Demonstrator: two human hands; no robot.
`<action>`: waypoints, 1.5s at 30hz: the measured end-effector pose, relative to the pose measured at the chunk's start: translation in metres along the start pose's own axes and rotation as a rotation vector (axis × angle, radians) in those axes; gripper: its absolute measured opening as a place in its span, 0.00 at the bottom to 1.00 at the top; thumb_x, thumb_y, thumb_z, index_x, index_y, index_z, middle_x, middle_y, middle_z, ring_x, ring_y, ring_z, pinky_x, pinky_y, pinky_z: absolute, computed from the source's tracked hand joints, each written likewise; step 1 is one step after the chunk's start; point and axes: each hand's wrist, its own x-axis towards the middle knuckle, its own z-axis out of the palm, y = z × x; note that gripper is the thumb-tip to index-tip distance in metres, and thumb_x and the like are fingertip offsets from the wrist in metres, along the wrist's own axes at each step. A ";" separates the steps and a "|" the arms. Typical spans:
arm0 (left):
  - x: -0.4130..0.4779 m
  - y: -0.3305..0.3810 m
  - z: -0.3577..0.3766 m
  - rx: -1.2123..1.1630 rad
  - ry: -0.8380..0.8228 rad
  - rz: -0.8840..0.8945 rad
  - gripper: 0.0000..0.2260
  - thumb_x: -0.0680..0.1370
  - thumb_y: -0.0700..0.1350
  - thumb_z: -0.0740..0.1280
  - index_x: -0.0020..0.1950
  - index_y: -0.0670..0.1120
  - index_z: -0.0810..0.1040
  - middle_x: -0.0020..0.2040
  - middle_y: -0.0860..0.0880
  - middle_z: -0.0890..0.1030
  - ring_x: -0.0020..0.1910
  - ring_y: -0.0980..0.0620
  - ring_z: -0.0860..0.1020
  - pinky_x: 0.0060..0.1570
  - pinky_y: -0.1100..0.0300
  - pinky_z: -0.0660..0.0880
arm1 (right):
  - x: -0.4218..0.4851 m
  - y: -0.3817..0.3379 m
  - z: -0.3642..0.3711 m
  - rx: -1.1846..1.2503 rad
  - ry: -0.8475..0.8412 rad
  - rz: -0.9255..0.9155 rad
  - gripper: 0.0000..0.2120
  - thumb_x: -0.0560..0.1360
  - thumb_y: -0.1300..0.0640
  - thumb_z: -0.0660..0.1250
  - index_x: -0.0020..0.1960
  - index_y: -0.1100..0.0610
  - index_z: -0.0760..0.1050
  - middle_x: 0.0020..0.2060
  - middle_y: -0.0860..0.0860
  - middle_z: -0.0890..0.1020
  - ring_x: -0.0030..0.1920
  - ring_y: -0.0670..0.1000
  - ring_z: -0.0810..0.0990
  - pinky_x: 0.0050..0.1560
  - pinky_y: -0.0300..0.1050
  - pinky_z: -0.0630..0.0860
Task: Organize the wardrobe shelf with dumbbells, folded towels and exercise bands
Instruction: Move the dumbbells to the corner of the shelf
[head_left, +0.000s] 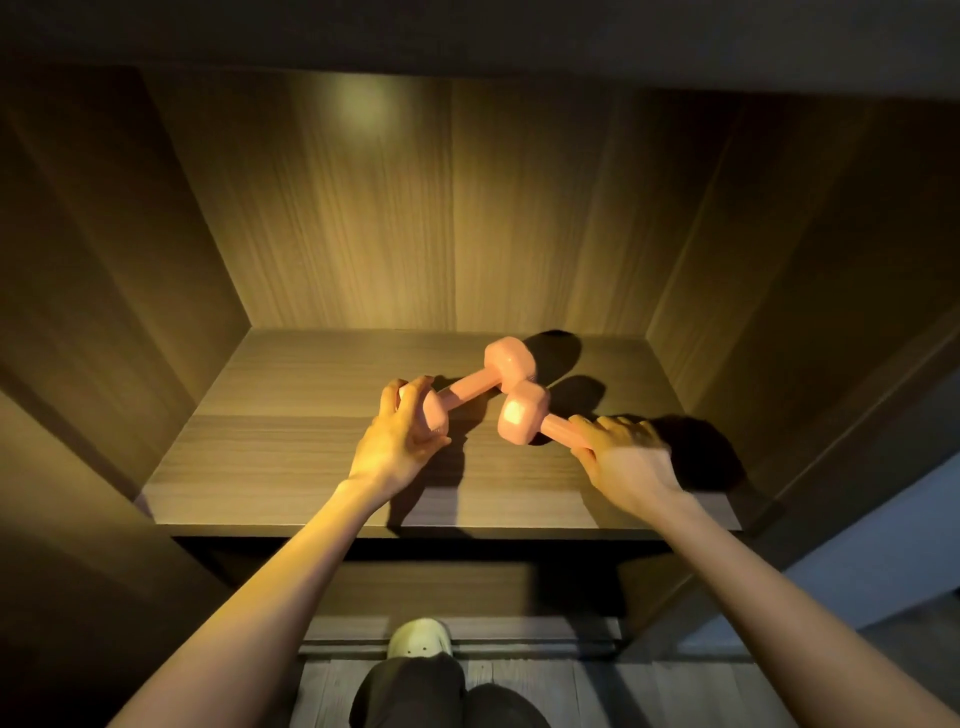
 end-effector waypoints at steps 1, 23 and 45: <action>0.000 0.002 -0.001 0.008 -0.006 -0.007 0.34 0.73 0.49 0.73 0.73 0.52 0.59 0.67 0.47 0.63 0.57 0.42 0.75 0.50 0.45 0.78 | 0.000 -0.002 -0.004 0.053 -0.035 0.022 0.23 0.82 0.44 0.52 0.76 0.46 0.56 0.69 0.50 0.70 0.67 0.52 0.71 0.65 0.52 0.71; -0.001 -0.071 -0.080 0.514 0.068 -0.130 0.31 0.78 0.43 0.65 0.77 0.48 0.51 0.77 0.47 0.53 0.71 0.44 0.65 0.53 0.46 0.78 | 0.091 -0.151 -0.021 0.243 0.080 -0.402 0.27 0.80 0.64 0.58 0.75 0.50 0.57 0.75 0.50 0.56 0.61 0.58 0.74 0.59 0.55 0.75; 0.059 -0.148 -0.112 0.173 0.272 -0.319 0.39 0.75 0.37 0.66 0.79 0.46 0.45 0.79 0.51 0.41 0.75 0.44 0.59 0.65 0.51 0.71 | 0.169 -0.257 -0.009 0.152 0.313 -0.373 0.33 0.77 0.72 0.58 0.78 0.56 0.52 0.63 0.57 0.77 0.48 0.57 0.83 0.49 0.49 0.79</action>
